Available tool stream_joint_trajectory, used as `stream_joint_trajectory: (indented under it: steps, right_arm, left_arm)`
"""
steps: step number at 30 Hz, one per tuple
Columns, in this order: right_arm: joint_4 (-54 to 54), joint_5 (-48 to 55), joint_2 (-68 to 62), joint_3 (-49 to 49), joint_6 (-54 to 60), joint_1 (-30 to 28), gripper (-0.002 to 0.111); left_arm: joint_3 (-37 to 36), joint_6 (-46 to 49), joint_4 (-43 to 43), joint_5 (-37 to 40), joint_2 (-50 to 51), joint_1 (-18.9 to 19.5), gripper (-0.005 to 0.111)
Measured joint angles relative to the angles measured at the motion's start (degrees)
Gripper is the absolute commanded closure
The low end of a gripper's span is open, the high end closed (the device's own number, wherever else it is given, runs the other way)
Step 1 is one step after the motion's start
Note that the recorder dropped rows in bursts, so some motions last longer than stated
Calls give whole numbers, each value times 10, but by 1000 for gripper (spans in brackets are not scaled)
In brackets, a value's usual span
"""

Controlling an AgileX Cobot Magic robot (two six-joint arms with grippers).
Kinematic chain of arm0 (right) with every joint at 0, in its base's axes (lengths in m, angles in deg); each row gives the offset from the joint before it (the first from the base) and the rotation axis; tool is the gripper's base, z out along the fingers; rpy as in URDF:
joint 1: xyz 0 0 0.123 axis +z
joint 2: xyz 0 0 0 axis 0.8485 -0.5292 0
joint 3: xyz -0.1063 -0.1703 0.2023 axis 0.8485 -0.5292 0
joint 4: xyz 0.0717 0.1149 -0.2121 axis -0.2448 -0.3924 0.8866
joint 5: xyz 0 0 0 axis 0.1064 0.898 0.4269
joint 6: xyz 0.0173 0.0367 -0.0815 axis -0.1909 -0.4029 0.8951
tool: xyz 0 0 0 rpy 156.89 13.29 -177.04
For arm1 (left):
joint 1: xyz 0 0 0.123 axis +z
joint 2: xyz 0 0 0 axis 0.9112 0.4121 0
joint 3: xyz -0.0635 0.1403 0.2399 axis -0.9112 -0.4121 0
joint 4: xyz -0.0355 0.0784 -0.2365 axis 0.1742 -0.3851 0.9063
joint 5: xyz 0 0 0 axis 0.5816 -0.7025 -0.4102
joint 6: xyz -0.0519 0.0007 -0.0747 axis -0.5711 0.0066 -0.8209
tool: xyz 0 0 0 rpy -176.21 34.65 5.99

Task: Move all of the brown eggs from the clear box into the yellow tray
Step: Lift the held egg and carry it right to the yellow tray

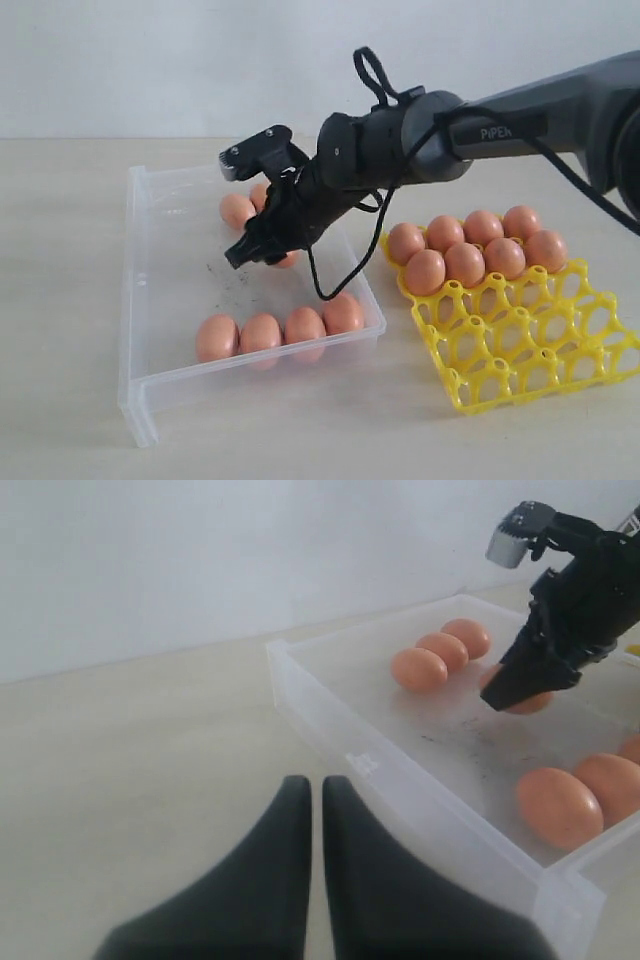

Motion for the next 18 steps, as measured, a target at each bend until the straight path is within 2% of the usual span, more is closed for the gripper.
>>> stream_joint_trajectory:
  steps: [3, 7, 12, 14, 18]
  right_arm:
    - [-38, -179, 0, -54, -5, 6, 108]
    - [-23, -387, 0, -136, -43, 26, 108]
    - [165, -670, -5, -242, -246, 29, 108]
    - [208, -786, -6, -283, -321, 25, 108]
    - [246, -855, 1, -338, -383, 14, 108]
  left_arm:
    - [0, 0, 0, 0, 0, 0, 103]
    - [0, 0, 0, 0, 0, 0, 103]
    - [0, 0, 0, 0, 0, 0, 103]
    - [0, 0, 0, 0, 0, 0, 103]
    - [0, 0, 0, 0, 0, 0, 103]
